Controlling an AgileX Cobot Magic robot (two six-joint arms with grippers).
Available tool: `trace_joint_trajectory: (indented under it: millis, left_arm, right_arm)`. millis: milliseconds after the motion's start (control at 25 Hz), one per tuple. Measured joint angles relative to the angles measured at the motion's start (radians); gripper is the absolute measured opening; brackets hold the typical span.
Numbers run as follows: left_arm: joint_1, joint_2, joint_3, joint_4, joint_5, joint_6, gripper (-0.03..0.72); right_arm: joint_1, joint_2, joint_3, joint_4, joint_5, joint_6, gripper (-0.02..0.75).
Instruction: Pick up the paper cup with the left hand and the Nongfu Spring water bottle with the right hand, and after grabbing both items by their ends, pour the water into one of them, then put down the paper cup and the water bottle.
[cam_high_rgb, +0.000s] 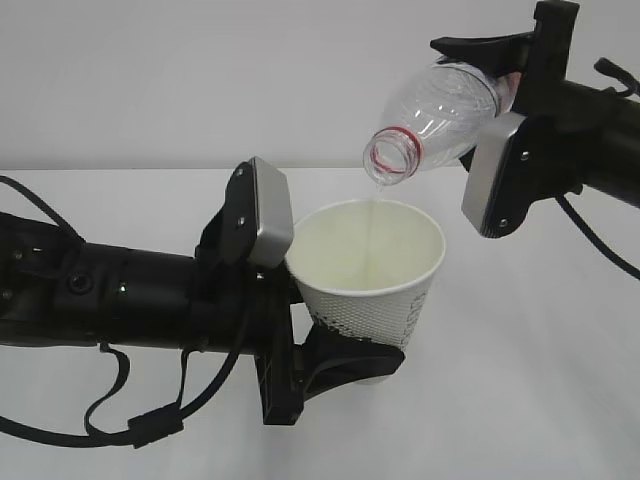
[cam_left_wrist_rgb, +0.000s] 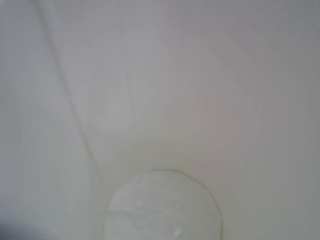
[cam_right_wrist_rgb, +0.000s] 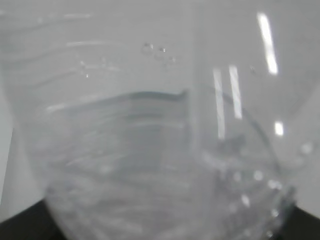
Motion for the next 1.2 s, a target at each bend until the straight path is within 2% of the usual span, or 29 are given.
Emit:
trace_joint_trajectory:
  millis: [1200]
  left_arm:
    - [0.000,0.000,0.000,0.001,0.000,0.000,0.510]
  right_arm:
    - [0.000,0.000,0.000,0.012,-0.029,0.000,0.479]
